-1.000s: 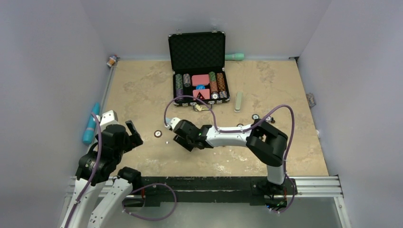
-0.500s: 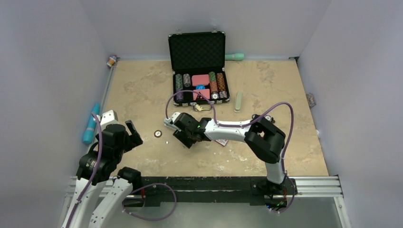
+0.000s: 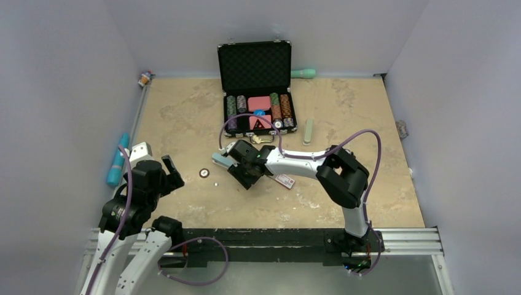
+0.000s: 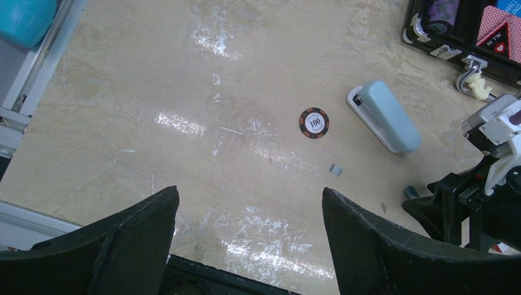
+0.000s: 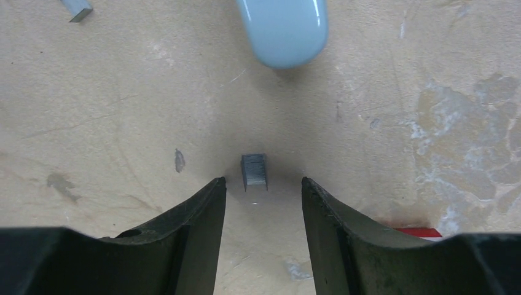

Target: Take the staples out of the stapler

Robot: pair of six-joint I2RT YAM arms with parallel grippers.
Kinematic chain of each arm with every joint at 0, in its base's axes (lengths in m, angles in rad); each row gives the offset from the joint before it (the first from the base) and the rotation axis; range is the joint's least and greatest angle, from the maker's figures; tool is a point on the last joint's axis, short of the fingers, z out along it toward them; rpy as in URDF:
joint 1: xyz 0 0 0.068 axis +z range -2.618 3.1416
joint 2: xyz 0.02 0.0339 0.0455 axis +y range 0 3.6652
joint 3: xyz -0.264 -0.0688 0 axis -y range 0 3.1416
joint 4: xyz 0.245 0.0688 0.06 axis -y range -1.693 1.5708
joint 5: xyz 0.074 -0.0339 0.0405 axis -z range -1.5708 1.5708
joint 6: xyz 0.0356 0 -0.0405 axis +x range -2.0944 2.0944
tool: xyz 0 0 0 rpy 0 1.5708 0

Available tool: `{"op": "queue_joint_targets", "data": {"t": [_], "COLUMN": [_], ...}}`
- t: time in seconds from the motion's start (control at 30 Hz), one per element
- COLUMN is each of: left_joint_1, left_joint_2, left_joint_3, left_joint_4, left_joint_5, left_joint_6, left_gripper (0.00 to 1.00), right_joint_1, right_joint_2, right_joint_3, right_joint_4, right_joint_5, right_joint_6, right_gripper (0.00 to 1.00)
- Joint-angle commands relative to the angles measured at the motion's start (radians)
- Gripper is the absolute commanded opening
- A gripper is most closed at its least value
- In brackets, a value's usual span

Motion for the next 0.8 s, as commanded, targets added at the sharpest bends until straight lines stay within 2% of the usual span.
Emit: {"op": "queue_joint_targets", "data": {"t": [0.0,0.43,0.77], "left_joint_1": [0.007,0.007,0.007], "left_joint_2": [0.003,0.010,0.010], "left_joint_3": [0.001,0.000,0.000], "left_joint_4": [0.028,0.027,0.027], "left_joint_5": [0.000,0.000,0.000], "left_joint_6": [0.014,0.014,0.013], "left_gripper": [0.89,0.88,0.88], "right_joint_1": [0.002,0.002,0.003], "right_joint_2": [-0.015,-0.003,0.003], "right_joint_3": [-0.009,0.007,0.011], "right_joint_4": [0.009,0.031,0.028], "right_joint_5": [-0.065,-0.063,-0.102], "right_joint_6": [0.019,0.001,0.004], "right_gripper": [0.51,0.50,0.38]}}
